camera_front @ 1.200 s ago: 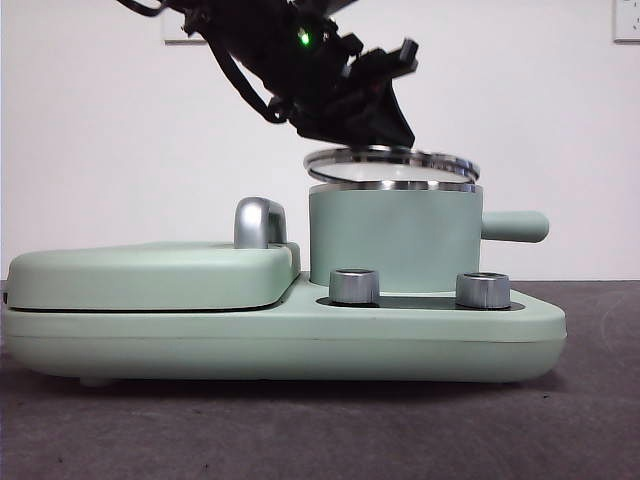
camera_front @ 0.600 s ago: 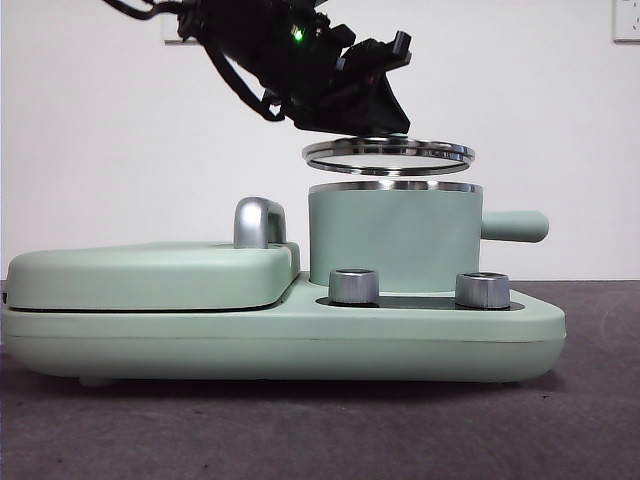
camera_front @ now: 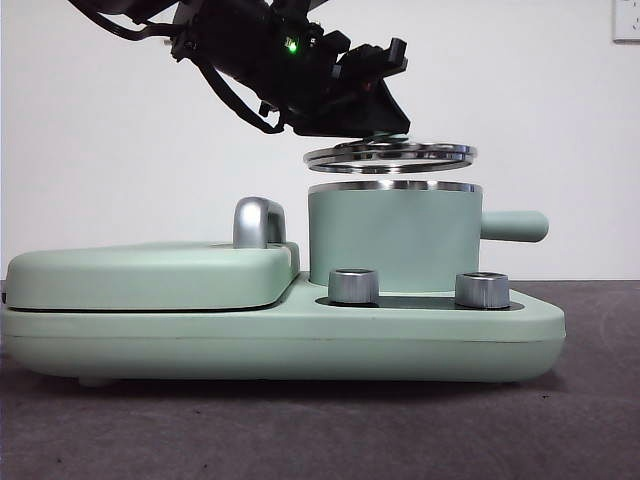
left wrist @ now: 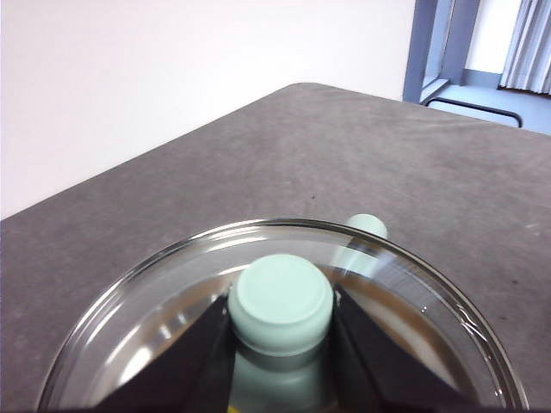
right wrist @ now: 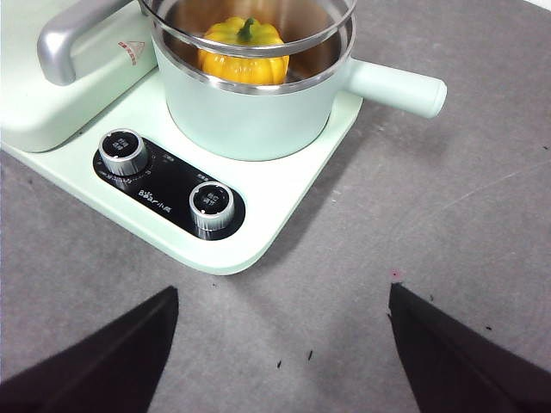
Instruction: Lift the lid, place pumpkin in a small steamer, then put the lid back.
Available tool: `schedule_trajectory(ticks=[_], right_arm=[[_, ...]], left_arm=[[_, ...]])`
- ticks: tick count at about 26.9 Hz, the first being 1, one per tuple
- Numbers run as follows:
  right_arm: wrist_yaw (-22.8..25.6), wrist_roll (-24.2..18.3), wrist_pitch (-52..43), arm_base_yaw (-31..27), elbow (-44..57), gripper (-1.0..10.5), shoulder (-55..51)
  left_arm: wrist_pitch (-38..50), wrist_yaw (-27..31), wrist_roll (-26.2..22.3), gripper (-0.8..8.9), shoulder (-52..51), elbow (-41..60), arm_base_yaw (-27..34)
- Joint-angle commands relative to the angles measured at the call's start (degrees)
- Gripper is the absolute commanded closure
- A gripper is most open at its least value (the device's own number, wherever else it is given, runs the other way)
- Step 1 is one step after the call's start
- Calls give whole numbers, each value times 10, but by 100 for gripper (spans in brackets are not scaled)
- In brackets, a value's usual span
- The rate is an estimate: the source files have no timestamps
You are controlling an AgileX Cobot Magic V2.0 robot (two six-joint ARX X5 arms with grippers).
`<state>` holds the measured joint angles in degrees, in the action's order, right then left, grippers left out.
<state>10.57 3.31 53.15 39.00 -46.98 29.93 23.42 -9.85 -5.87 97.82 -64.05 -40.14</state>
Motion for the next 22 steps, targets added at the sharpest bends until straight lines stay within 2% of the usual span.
schedule_trajectory(ticks=[1,9,22], right_arm=[[0,6,-3,6,-3,569,3],[0,6,-3,6,-3,569,3],[0,6,-3,6,-3,569,3]], left_arm=[[24,-7,8,805,6,-11,-3],[49,-7,8,805,26,-11,-3],[26,-7,8,805,37,-11,0]])
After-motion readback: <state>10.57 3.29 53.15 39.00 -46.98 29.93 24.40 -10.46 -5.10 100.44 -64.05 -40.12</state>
